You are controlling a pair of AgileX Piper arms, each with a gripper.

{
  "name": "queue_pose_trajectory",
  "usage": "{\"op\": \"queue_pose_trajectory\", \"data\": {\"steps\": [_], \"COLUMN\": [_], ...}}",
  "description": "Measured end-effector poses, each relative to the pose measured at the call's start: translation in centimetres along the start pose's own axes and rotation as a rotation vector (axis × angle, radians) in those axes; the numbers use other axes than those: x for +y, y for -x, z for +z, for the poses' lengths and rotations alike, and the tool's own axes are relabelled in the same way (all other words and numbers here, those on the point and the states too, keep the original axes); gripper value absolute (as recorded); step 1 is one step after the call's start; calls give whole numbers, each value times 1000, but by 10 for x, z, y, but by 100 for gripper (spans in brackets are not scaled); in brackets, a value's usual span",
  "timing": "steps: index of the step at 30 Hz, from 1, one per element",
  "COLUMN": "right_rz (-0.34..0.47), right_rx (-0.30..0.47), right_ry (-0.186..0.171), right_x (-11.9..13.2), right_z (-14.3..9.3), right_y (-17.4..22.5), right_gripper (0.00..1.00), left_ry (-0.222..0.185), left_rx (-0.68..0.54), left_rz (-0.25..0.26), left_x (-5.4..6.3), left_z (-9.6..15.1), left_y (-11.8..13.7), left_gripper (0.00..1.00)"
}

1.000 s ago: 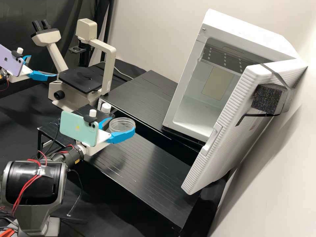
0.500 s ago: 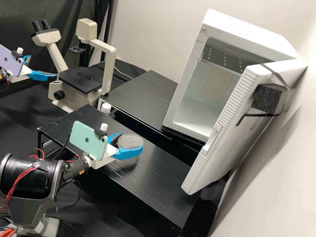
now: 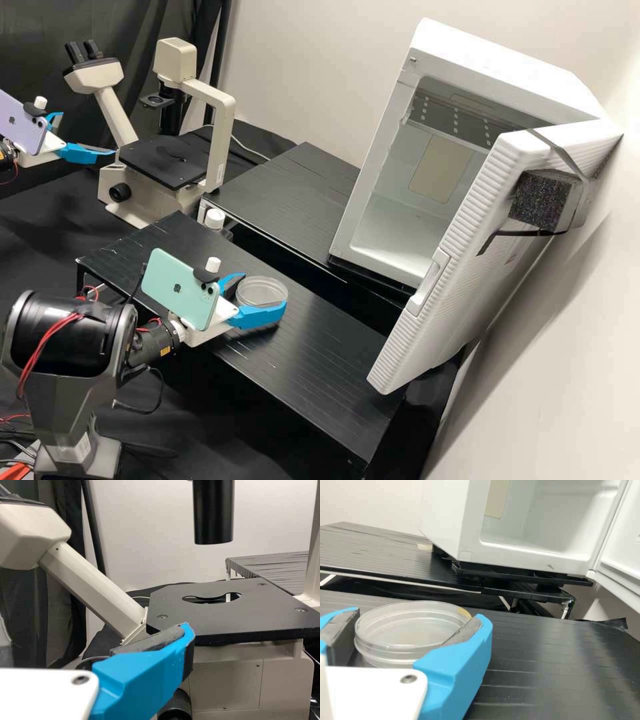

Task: Move the petri dish to the bench.

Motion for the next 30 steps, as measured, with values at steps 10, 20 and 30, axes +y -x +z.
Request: {"op": "queue_pose_trajectory", "data": {"steps": [10, 20, 30], "right_rz": [2, 3, -1], "right_rx": [0, 0, 14], "right_ry": [-19, -19, -22], "right_x": [0, 0, 0], "right_z": [0, 0, -2], "right_y": [0, 0, 1], "right_gripper": [100, 100, 100], "left_ry": [0, 0, 0], "left_rx": [0, 0, 0], "left_rz": [0, 0, 0], "left_x": [0, 0, 0], "left_z": [0, 0, 0], "left_y": [0, 0, 0], "left_gripper": [100, 100, 100]}}
